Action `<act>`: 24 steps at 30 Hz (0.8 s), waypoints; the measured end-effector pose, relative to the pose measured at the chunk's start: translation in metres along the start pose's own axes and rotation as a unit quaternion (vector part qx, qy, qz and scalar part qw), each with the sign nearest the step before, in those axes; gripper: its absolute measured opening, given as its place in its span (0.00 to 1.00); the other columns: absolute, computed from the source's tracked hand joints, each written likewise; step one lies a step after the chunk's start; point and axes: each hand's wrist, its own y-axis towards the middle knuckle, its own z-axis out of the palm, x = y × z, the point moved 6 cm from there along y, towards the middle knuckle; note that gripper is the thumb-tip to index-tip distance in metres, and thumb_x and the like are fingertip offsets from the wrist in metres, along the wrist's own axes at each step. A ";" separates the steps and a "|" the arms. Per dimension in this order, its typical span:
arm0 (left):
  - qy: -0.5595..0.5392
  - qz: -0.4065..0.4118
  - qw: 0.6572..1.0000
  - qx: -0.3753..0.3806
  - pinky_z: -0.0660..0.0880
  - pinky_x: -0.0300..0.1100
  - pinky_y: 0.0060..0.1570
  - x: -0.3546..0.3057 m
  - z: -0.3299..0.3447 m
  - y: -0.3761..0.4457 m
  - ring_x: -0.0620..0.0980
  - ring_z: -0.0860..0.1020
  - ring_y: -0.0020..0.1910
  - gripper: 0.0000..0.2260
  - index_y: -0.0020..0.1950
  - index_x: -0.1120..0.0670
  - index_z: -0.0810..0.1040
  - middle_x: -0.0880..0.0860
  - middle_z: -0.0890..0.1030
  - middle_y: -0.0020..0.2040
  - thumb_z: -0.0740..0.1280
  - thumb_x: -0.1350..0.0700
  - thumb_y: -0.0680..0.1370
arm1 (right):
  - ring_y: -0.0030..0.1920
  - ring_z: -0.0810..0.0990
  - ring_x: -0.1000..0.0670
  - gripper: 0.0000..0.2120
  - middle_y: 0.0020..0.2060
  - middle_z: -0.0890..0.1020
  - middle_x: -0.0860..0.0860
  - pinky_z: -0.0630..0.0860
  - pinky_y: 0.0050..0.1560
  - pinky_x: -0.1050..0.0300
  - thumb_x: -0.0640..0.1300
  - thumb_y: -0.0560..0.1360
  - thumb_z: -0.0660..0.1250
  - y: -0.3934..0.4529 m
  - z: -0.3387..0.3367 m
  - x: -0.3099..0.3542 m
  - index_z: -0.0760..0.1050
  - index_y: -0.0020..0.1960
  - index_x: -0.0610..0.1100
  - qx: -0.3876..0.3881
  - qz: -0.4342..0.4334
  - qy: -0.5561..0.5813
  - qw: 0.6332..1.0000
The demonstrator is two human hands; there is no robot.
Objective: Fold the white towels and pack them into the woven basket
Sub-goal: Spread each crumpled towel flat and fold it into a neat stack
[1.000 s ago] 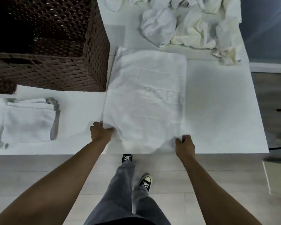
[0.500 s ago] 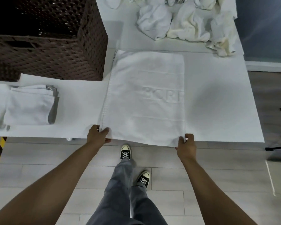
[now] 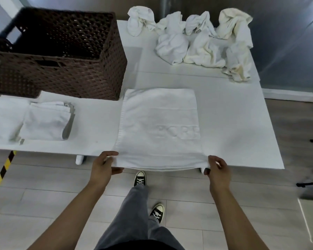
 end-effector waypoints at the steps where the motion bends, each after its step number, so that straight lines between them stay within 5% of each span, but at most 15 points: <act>1: -0.009 -0.004 1.000 -0.001 0.84 0.43 0.39 -0.005 0.000 0.002 0.60 0.84 0.35 0.10 0.52 0.59 0.80 0.58 0.78 0.57 0.59 0.65 0.83 | 0.28 0.75 0.49 0.07 0.37 0.78 0.45 0.74 0.40 0.52 0.45 0.78 0.71 0.002 0.003 0.009 0.80 0.51 0.41 0.005 0.002 0.021 1.000; 4: -0.086 -0.029 0.996 -0.003 0.84 0.45 0.41 -0.024 0.002 0.011 0.59 0.84 0.35 0.09 0.50 0.62 0.82 0.61 0.81 0.50 0.61 0.65 0.81 | 0.34 0.82 0.46 0.06 0.41 0.80 0.44 0.79 0.41 0.59 0.41 0.79 0.69 0.012 0.020 0.043 0.80 0.52 0.38 0.038 0.004 0.109 0.993; 7: -0.138 -0.037 0.989 0.035 0.80 0.49 0.47 -0.048 0.011 0.030 0.59 0.82 0.40 0.11 0.53 0.61 0.82 0.62 0.84 0.50 0.60 0.64 0.80 | 0.45 0.85 0.42 0.08 0.48 0.85 0.38 0.78 0.47 0.55 0.39 0.81 0.62 0.030 0.045 0.079 0.80 0.52 0.40 0.113 0.011 0.175 0.978; 10: -0.068 0.031 0.996 0.053 0.79 0.51 0.51 -0.080 0.020 0.057 0.55 0.81 0.44 0.08 0.58 0.62 0.80 0.57 0.86 0.51 0.64 0.63 0.81 | 0.45 0.86 0.48 0.08 0.45 0.87 0.43 0.76 0.47 0.56 0.36 0.78 0.67 0.054 0.067 0.110 0.79 0.56 0.40 0.112 -0.062 0.056 0.990; 15: 0.066 0.112 0.991 -0.011 0.81 0.44 0.42 -0.125 0.038 0.114 0.47 0.81 0.34 0.10 0.47 0.61 0.83 0.52 0.87 0.39 0.68 0.55 0.81 | 0.36 0.75 0.54 0.04 0.36 0.78 0.49 0.73 0.42 0.61 0.46 0.77 0.73 0.099 0.105 0.153 0.82 0.48 0.45 0.068 -0.138 -0.089 0.984; 24: 0.180 0.094 0.977 -0.065 0.80 0.49 0.42 -0.163 0.073 0.205 0.45 0.78 0.27 0.16 0.40 0.61 0.78 0.50 0.83 0.30 0.66 0.49 0.81 | 0.39 0.78 0.54 0.06 0.40 0.81 0.51 0.73 0.38 0.62 0.46 0.82 0.66 0.169 0.161 0.174 0.78 0.53 0.44 0.019 -0.146 -0.142 0.979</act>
